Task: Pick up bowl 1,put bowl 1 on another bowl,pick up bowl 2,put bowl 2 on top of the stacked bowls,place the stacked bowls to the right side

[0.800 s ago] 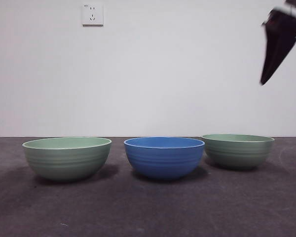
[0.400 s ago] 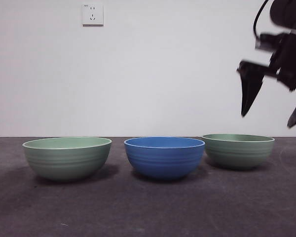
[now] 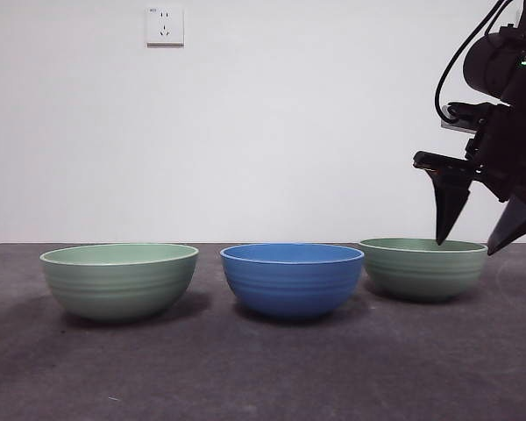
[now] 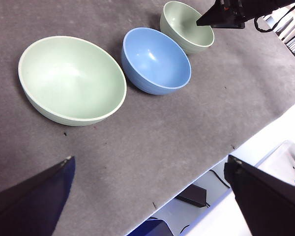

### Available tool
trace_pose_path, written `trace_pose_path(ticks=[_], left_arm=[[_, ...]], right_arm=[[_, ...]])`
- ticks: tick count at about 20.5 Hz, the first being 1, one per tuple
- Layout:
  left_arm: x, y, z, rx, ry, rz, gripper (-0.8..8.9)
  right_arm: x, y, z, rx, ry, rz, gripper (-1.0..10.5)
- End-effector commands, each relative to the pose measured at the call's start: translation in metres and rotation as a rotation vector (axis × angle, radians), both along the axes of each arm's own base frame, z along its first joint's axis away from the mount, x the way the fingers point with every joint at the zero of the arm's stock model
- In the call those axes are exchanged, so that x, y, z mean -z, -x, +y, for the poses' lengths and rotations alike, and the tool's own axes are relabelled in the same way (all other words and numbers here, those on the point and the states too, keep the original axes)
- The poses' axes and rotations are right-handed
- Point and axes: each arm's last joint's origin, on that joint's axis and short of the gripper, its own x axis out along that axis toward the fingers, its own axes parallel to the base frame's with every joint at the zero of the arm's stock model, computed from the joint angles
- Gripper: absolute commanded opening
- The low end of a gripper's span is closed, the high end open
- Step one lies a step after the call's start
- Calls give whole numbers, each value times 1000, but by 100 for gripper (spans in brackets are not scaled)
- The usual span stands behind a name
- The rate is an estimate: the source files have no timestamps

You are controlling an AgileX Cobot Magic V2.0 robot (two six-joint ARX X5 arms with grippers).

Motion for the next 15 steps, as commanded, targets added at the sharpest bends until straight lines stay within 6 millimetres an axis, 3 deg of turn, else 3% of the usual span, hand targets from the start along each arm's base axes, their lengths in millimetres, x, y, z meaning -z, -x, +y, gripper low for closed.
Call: trace_pose_path(ticks=[1, 5, 9, 11, 15], left_arm=[[0, 0, 0, -2, 1, -1, 570], [0, 0, 0, -10, -7, -2, 570], [0, 0, 1, -37, -33, -1, 570], [0, 0, 1, -37, -33, -1, 570], [0, 0, 1, -37, -34, -1, 570]], right_arm=[[4, -2, -1, 10, 23, 3, 180], [6, -3, -3, 14, 22, 10, 175], [10, -4, -7, 26, 23, 28, 94], [10, -5, -7, 26, 23, 25, -14], [8, -5, -7, 14, 29, 12, -12]])
